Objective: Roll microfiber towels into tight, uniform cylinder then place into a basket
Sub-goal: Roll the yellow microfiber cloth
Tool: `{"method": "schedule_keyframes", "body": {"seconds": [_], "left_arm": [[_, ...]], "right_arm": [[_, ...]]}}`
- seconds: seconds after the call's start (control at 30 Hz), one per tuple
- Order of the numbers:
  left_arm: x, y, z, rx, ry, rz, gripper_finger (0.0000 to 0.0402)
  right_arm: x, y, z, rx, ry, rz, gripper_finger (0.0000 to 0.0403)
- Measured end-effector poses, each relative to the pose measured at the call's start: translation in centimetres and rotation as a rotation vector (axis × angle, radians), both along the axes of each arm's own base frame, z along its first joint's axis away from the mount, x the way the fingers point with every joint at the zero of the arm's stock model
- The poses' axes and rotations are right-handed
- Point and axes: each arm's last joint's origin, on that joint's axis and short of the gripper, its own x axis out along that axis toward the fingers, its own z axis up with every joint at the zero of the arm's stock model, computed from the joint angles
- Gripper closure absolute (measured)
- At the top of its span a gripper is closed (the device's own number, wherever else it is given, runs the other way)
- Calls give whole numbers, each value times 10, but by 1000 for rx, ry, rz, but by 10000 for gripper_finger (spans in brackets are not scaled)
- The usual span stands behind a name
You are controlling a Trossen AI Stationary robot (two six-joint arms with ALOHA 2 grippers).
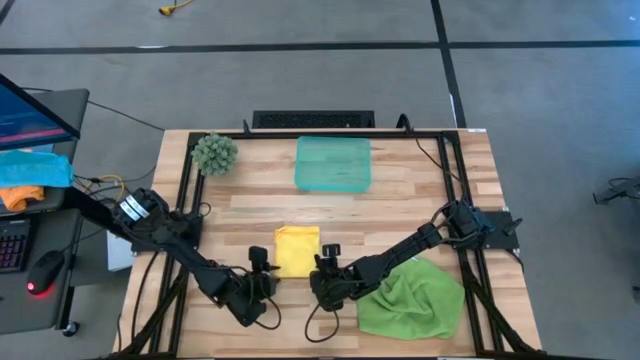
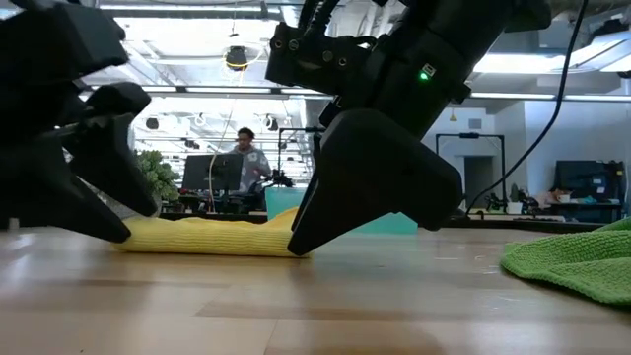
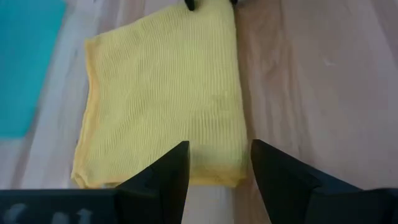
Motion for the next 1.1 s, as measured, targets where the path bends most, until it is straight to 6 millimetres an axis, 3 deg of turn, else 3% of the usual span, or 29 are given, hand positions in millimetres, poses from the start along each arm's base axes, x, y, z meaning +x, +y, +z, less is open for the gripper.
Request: {"method": "schedule_keyframes", "body": {"seconds": [0.73, 0.87, 1.1], "left_arm": [[18, 22, -2, -180, 61, 124, 241], [19, 27, -3, -231, 67, 186, 271], [19, 27, -4, -278, 110, 176, 368]], "right_arm": [[0, 0, 0, 2, -2, 0, 236], [0, 1, 0, 3, -3, 1, 240], [0, 2, 0, 29, 8, 15, 273]]}}
